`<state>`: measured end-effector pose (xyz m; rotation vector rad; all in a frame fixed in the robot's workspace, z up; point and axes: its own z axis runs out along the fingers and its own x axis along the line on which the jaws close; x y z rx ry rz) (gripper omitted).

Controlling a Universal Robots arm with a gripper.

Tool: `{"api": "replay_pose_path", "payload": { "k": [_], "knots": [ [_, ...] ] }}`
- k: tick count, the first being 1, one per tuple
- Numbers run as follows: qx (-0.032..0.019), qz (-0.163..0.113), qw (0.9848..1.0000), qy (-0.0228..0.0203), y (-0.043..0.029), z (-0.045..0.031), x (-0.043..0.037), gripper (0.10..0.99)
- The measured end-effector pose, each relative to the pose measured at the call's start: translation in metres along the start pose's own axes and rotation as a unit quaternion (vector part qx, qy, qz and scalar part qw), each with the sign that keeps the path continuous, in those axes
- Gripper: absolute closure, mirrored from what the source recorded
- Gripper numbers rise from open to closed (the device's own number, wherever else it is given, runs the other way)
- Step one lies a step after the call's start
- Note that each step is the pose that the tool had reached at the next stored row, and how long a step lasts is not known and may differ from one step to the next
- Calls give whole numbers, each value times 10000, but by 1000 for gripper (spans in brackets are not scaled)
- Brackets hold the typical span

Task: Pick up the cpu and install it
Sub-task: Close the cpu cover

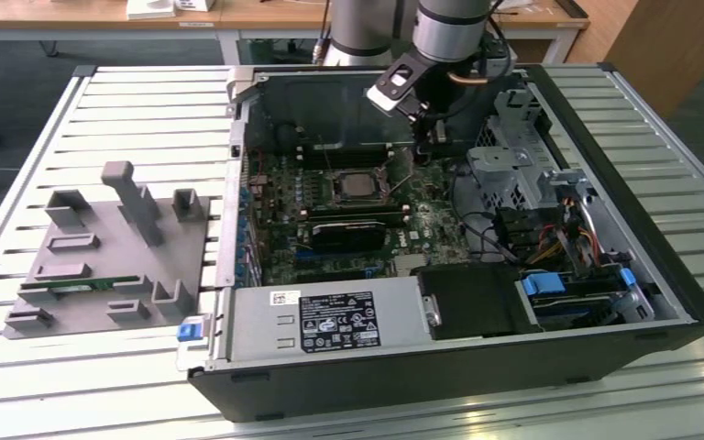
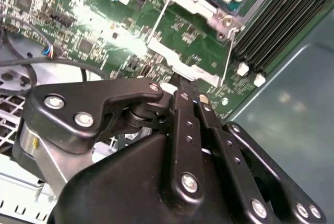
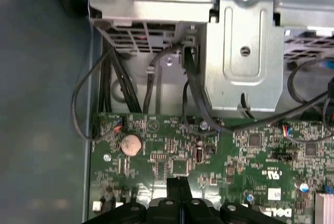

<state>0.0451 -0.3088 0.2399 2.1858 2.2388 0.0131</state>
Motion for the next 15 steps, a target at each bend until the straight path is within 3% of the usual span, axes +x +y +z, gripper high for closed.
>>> {"api": "replay_pose_path", "payload": {
  "k": [15],
  "knots": [
    [22, 0, 10000, 1, -252, 5, 10, 980]
  ]
}}
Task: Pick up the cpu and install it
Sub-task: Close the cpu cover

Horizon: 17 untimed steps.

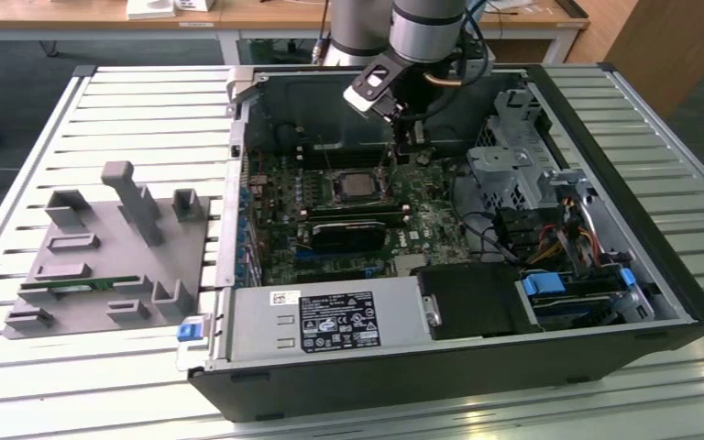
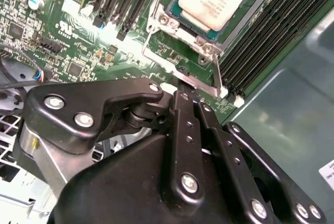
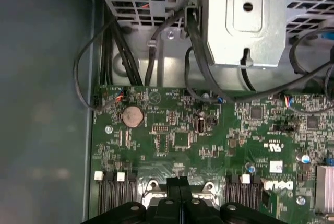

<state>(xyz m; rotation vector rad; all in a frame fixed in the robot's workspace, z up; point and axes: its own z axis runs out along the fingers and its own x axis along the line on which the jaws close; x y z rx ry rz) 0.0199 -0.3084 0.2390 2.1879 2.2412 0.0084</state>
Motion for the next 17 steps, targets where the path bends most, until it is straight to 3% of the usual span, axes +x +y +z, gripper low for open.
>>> {"api": "replay_pose_path", "payload": {
  "k": [17],
  "knots": [
    [0, 0, 10000, -1, -145, 98, 10, 980]
  ]
}}
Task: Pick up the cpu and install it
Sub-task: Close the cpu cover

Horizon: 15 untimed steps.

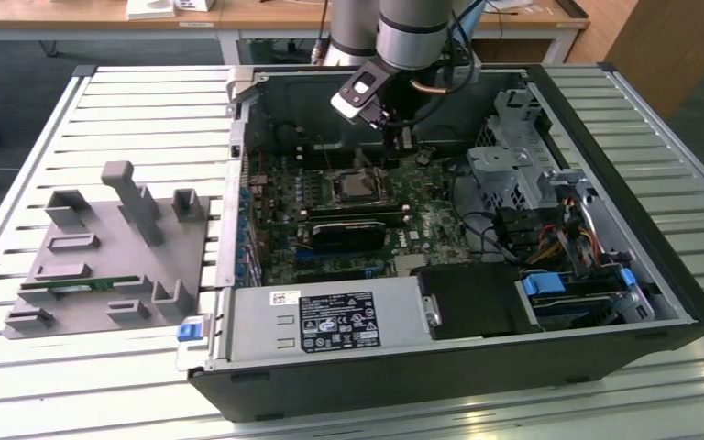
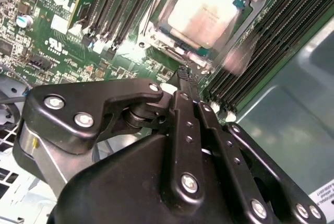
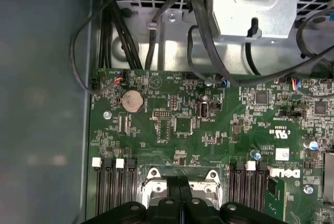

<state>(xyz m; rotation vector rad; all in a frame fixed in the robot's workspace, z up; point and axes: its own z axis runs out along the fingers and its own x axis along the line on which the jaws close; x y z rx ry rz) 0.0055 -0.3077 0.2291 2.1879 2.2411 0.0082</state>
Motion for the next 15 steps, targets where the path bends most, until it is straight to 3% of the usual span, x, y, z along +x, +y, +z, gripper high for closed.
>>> {"api": "replay_pose_path", "payload": {
  "k": [3, 10, 15],
  "knots": [
    [0, 0, 10000, 0, -22, 25, 1, 980],
    [0, 0, 10000, 0, -192, 60, 4, 980],
    [0, 0, 10000, -1, -259, 84, 1, 980]
  ]
}}
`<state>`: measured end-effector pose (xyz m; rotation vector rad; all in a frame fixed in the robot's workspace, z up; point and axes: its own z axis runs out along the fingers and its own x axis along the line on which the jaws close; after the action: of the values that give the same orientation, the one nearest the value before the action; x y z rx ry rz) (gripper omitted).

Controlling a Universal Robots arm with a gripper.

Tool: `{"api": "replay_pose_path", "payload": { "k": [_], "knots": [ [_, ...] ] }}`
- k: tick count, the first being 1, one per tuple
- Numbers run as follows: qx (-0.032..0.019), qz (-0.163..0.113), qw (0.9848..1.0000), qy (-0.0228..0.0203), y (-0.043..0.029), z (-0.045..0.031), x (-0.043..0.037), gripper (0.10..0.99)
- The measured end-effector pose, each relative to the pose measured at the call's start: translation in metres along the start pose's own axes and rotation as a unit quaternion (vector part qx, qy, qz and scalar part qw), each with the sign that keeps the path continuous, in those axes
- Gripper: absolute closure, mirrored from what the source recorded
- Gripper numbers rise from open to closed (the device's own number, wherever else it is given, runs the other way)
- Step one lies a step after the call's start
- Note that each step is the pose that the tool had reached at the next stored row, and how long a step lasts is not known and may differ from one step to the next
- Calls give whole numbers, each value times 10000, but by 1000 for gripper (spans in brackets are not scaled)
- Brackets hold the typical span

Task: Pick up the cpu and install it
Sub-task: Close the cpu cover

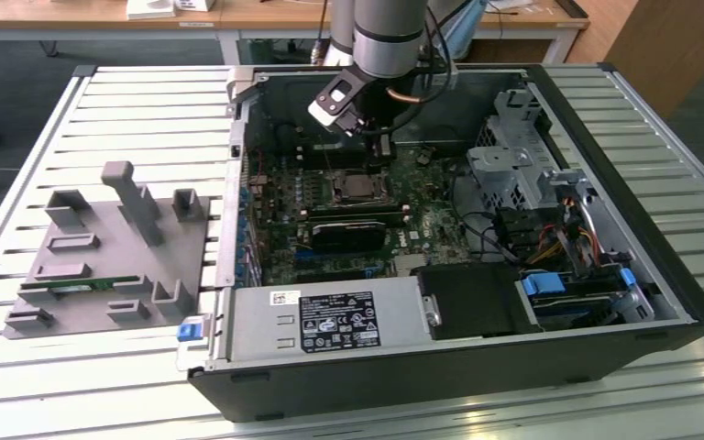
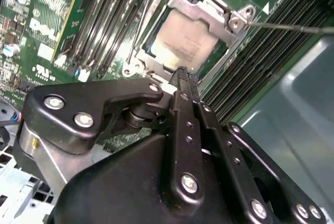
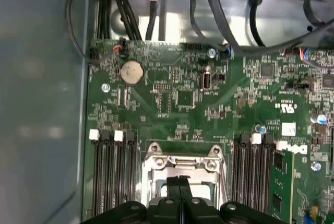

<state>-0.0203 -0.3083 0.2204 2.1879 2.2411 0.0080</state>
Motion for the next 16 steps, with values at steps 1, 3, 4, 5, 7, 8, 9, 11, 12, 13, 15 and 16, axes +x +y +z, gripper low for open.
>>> {"api": "replay_pose_path", "payload": {
  "k": [1, 3, 4, 5, 7, 8, 9, 11, 12, 13, 15, 16],
  "knots": [
    [0, 0, 10000, 0, -15, 5, -5, 980],
    [-1, 0, 10000, 2, -63, 17, -11, 980],
    [-1, -1, 10000, 2, -94, 22, -11, 980],
    [-1, 0, 10000, 1, -126, 26, -11, 980],
    [-1, 0, 10000, 1, -187, 34, -9, 980],
    [0, 0, 10000, 1, -210, 37, -9, 980],
    [0, 0, 10000, 1, -231, 41, -8, 980],
    [0, 0, 10000, 1, -268, 47, -7, 980],
    [0, 0, 10000, 1, -287, 51, -7, 980],
    [0, 0, 10000, 1, -306, 55, -6, 980],
    [0, 0, 10000, 1, -345, 64, -5, 980],
    [0, 0, 10000, 1, -360, 70, -5, 980]
  ]
}}
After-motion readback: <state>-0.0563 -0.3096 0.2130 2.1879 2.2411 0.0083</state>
